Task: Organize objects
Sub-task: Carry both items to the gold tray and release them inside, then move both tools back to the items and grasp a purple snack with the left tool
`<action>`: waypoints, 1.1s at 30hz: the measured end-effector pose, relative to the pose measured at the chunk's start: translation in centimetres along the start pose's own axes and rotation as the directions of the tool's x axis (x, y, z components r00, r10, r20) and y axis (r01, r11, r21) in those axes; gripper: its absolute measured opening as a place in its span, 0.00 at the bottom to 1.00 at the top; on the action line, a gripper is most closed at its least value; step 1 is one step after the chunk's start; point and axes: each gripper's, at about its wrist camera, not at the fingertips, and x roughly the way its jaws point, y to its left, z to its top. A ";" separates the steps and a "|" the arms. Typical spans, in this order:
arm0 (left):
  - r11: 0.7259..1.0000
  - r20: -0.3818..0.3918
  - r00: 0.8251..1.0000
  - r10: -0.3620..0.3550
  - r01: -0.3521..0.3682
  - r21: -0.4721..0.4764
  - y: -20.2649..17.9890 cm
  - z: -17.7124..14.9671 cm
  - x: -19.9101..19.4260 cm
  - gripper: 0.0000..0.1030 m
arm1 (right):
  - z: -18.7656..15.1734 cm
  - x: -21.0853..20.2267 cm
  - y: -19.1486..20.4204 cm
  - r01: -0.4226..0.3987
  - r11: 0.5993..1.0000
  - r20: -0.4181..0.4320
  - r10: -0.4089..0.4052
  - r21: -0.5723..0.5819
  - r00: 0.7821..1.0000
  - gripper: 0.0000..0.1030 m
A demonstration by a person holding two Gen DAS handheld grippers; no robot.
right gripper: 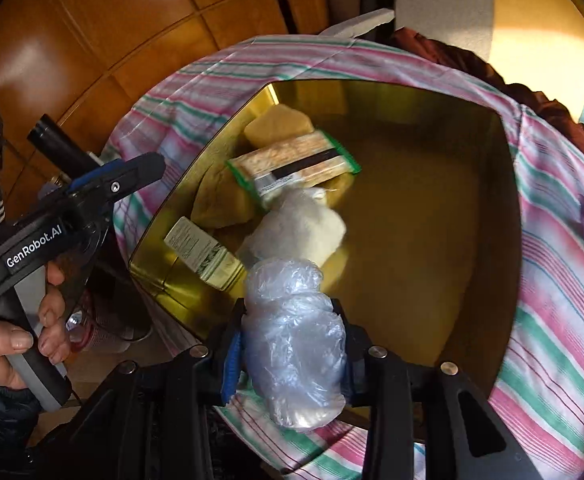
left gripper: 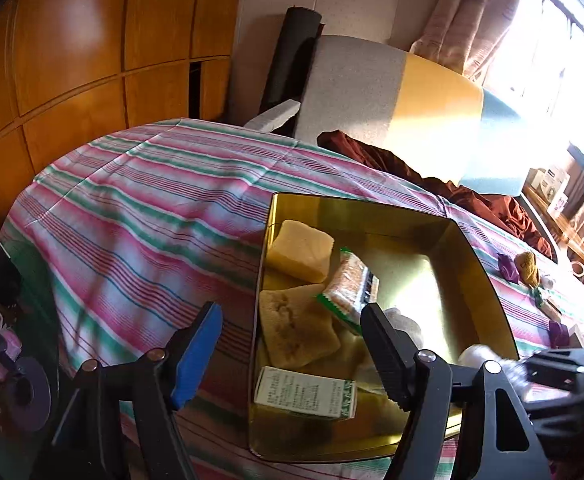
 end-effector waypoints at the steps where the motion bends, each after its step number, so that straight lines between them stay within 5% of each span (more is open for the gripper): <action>1: 1.000 -0.002 1.000 0.004 -0.004 -0.005 0.3 -0.1 0.1 0.70 | 0.0 0.4 0.5 -0.023 1.000 -0.009 0.023 -0.013 1.000 0.38; 5: 1.000 -0.008 1.000 0.012 -0.012 -0.023 1.1 -0.3 0.2 0.70 | 0.0 1.5 2.2 -0.100 0.993 -0.038 0.098 -0.058 0.994 0.47; 11: 1.000 -0.005 1.000 0.018 -0.018 -0.021 1.4 -0.5 0.1 0.72 | -0.5 1.1 2.4 -0.108 0.992 -0.027 0.106 -0.063 0.994 0.56; 22: 1.000 0.019 1.000 0.019 -0.019 0.023 -0.4 -0.4 -0.8 0.74 | -1.3 -1.8 0.8 0.011 1.000 0.051 -0.011 -0.019 0.999 0.67; 33: 0.995 0.034 0.999 0.001 -0.005 0.096 -3.0 -0.2 -1.7 0.76 | -2.2 -6.4 -4.8 0.140 0.986 0.137 -0.152 0.094 0.979 0.77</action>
